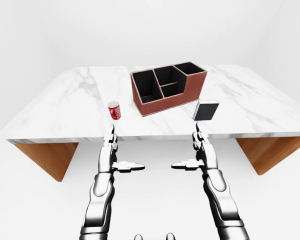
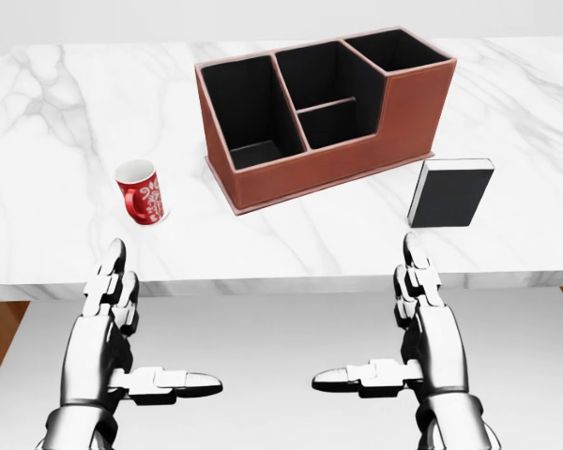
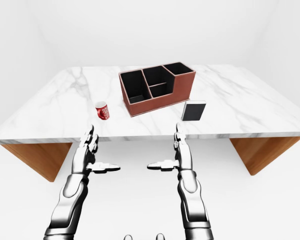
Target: Pick up the book and place it in the back compartment of the caddy.
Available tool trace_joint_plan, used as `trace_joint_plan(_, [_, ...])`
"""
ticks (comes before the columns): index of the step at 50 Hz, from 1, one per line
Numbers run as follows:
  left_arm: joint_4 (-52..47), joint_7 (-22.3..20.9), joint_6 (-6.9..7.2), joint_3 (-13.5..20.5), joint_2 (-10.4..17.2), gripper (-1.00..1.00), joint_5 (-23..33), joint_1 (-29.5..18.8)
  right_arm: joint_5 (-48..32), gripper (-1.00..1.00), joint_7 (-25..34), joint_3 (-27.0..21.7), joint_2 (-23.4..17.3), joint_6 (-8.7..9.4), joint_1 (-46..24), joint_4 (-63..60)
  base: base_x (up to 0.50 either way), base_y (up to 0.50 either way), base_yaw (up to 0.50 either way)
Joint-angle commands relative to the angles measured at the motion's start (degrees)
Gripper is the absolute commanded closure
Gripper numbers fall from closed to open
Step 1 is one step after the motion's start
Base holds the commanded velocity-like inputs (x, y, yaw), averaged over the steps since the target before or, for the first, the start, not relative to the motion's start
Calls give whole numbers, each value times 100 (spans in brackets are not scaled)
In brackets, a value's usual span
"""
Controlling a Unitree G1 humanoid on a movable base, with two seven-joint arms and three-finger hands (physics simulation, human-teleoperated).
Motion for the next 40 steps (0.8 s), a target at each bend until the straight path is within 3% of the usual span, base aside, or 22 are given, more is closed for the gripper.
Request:
trace_joint_plan(1, [-359,-123,297,119,71,-100,-19,42,65,-100,160,-175,-99,304,-48,-152,0,0,0])
trace_joint_plan(3, [-530,-142,414,110,74,-100,-13,69,98,-100,174,-189,-96,404,-46,-224,0,0,0])
trace_joint_plan(17, [-2101,-269,414,161,87,-100,-21,197,10,-100,78,-233,-91,425,102,-1613,0,0,0])
trace_joint_plan(26, [-3162,-380,414,305,118,-100,-355,135,146,-100,122,-391,-125,425,91,-2289,0,0,0])
trace_joint_plan(40, [-3410,-403,414,457,175,-100,-367,-12,337,-100,274,-639,-220,425,9,-3277,0,0,0])
